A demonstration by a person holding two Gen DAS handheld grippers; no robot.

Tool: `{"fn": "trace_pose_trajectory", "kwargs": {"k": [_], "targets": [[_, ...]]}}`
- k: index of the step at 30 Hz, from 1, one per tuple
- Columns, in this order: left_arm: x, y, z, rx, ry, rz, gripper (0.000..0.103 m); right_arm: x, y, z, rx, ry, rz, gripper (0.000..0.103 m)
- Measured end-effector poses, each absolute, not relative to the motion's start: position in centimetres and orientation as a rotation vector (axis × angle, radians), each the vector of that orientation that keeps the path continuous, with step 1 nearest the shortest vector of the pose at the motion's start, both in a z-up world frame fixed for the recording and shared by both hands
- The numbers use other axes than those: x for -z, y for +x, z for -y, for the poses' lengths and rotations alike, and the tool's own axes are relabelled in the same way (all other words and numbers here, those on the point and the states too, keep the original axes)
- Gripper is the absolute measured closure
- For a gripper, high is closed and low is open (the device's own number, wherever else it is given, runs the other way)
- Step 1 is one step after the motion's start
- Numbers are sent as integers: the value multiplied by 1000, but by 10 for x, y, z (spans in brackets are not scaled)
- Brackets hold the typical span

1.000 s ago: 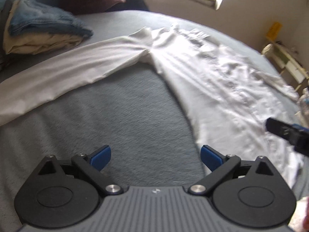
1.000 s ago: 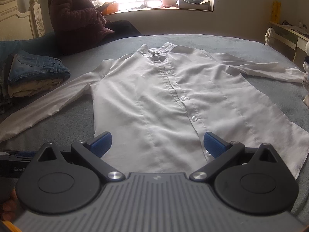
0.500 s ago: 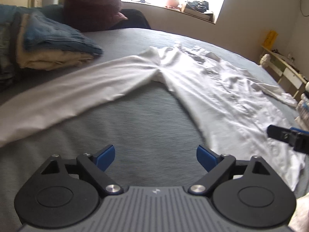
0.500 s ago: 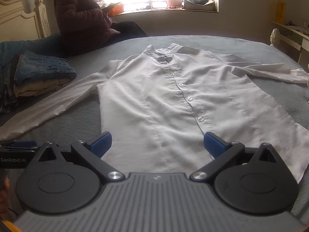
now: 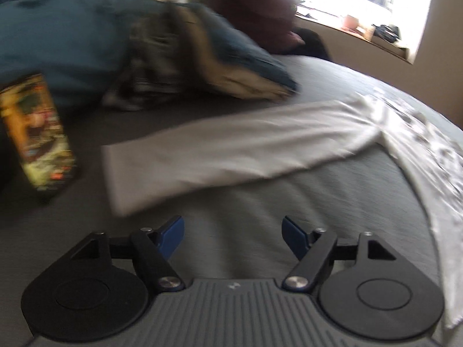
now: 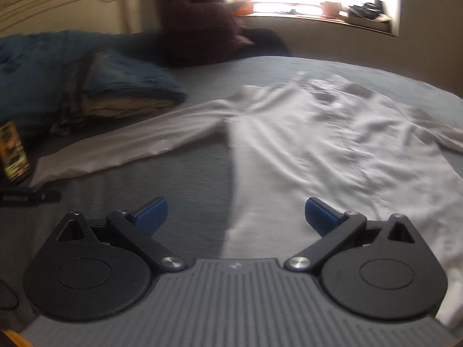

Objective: Fold clothes

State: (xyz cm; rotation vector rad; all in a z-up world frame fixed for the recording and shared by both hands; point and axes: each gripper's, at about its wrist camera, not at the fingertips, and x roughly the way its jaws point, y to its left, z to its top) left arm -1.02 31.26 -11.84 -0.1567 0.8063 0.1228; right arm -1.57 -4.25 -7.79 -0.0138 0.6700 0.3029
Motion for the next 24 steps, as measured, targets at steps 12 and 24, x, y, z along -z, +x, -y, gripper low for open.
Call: {"fn": "trace_pose_trajectory", "kwargs": {"k": [12,24], "targets": [[121,-9,-397,-344,-302,-767,52,70,16,-139,-869,-281,-500,17],[133,-11,-431,-352,-466,-792,73,140,13,-282,-1045,-760,-402,47]]}}
